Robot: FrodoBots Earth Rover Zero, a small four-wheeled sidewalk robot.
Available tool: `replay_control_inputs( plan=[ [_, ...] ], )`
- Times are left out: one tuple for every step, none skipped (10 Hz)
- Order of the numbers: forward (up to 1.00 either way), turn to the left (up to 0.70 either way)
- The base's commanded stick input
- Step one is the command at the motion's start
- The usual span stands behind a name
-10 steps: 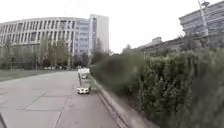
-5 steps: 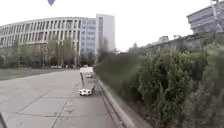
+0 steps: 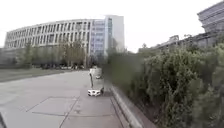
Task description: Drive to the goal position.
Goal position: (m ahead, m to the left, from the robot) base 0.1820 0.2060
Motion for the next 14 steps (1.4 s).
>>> replay_control_inputs(
  plan=[
    [0.00,0.70],
    [0.00,0.70],
    [0.00,0.70],
    [0.00,0.70],
    [0.00,0.70],
    [0.16,0.49],
    [0.43,0.16],
    [0.70,0.00],
    [0.70,0.00],
    [0.70,0.00],
    [0.70,0.00],
    [0.70,0.01],
    [0.70,0.03],
    [0.70,0.06]
  ],
)
